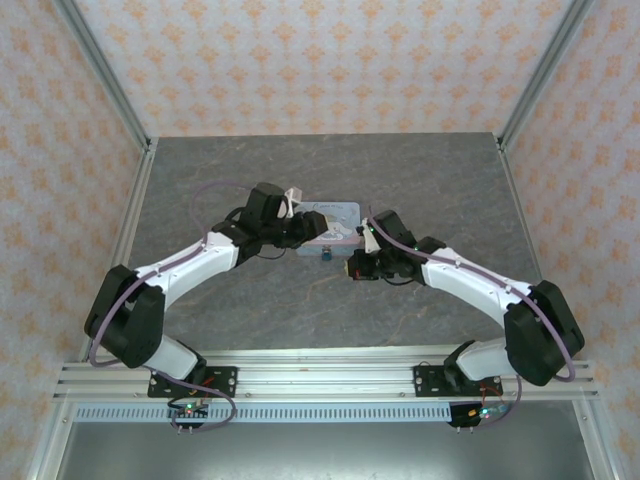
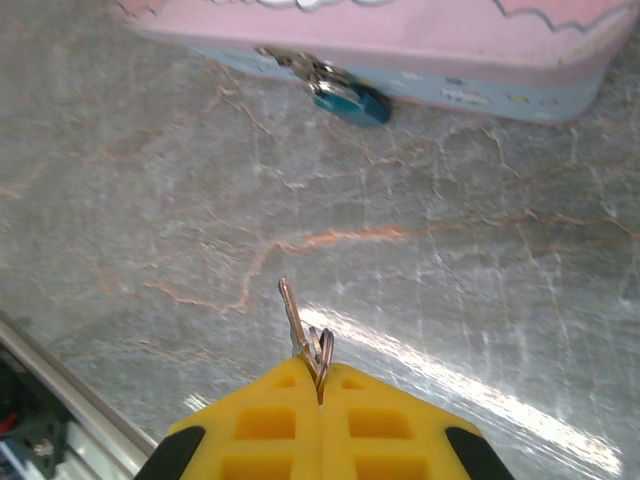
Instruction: Unlock a padlock with a key
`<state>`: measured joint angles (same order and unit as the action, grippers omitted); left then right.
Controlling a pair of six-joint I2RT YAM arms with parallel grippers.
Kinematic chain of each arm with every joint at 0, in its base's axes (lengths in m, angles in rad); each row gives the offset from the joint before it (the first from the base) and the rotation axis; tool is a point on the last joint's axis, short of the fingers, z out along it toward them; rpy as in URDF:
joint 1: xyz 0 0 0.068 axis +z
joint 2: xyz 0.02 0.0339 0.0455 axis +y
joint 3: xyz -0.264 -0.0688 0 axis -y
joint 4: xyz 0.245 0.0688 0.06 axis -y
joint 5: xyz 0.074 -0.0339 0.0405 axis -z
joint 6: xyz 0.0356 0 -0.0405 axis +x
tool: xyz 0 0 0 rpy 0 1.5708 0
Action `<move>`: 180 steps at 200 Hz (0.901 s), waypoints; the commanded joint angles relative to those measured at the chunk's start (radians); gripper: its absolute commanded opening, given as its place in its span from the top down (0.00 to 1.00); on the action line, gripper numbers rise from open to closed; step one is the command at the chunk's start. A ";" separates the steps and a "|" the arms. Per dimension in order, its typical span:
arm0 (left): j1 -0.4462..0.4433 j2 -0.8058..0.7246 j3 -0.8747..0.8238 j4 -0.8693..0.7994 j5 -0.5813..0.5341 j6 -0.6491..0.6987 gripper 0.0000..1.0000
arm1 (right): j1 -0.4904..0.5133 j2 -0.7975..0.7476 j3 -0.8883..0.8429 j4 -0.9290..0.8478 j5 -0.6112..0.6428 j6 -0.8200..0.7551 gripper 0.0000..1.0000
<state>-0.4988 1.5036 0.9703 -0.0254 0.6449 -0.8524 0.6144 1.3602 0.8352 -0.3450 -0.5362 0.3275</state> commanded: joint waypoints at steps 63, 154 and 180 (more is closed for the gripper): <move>-0.051 0.082 -0.023 0.157 0.082 -0.055 0.63 | -0.051 -0.031 -0.028 0.193 -0.122 0.120 1.00; -0.072 0.122 -0.025 0.195 0.082 -0.075 0.72 | -0.053 -0.036 -0.032 0.226 -0.133 0.148 1.00; -0.073 0.131 -0.024 0.193 0.076 -0.072 0.72 | -0.052 -0.038 -0.034 0.227 -0.135 0.150 1.00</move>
<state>-0.5632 1.6184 0.9520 0.1406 0.7071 -0.9192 0.5663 1.3540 0.8150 -0.1482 -0.6563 0.4648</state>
